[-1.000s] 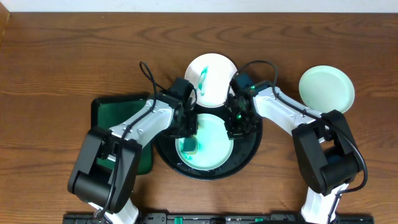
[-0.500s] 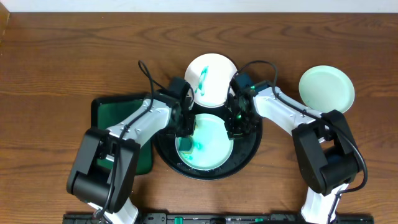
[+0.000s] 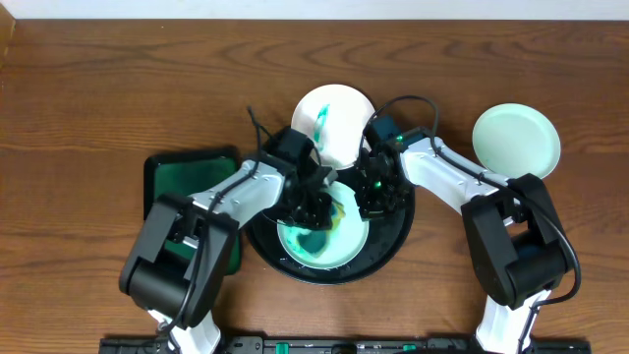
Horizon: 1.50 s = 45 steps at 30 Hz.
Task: Clean dirty plates on tray and stack at the side
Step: 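Scrub the bottom plate with the sponge while right gripper holds rim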
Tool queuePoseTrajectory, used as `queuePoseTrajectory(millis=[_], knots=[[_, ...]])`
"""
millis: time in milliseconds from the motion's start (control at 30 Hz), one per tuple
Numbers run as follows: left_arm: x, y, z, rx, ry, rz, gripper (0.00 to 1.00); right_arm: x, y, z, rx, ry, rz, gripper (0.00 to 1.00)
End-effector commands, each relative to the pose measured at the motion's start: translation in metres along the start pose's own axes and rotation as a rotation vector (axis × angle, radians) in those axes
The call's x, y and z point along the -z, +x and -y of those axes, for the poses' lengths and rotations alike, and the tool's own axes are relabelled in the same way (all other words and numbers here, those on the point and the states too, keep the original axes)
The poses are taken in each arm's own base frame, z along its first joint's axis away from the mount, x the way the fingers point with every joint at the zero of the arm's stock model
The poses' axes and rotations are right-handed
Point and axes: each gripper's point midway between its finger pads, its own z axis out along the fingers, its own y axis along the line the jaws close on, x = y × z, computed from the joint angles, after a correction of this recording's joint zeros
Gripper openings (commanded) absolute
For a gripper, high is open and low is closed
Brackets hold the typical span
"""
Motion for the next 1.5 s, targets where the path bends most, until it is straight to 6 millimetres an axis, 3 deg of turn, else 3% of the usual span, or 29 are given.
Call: queuePoseTrajectory(millis=[0, 167, 400, 567, 700, 933, 1133, 1367, 1467], knots=[[-0.021, 0.030, 0.002, 0.032, 0.027, -0.110, 0.07, -0.009, 0.009, 0.000, -0.017, 0.010, -0.043, 0.01], [-0.014, 0.027, -0.044, 0.186, -0.215, -0.070, 0.07, -0.009, 0.011, 0.000, -0.019, 0.012, -0.049, 0.01], [0.017, 0.008, -0.110, 0.287, -0.499, 0.058, 0.07, -0.009, 0.011, 0.001, -0.020, 0.013, -0.050, 0.01], [0.040, -0.005, -0.136, 0.335, -0.582, 0.126, 0.07, -0.009, 0.011, 0.001, -0.022, 0.014, -0.053, 0.01], [0.048, 0.004, -0.146, 0.406, -0.588, 0.109, 0.07, -0.009, 0.012, 0.001, -0.024, 0.015, -0.056, 0.01], [0.050, 0.048, -0.141, 0.482, -0.607, -0.058, 0.07, -0.009, 0.012, 0.004, -0.031, 0.031, -0.054, 0.01], [0.046, 0.077, -0.118, 0.482, -0.507, -0.212, 0.07, -0.009, 0.013, 0.005, -0.032, 0.038, -0.055, 0.01], [0.030, 0.078, -0.073, 0.396, -0.233, -0.271, 0.07, -0.009, 0.012, 0.005, -0.032, 0.037, -0.054, 0.01], [0.024, 0.073, -0.061, 0.364, -0.192, -0.263, 0.07, -0.009, 0.012, 0.005, -0.032, 0.037, -0.053, 0.01]])
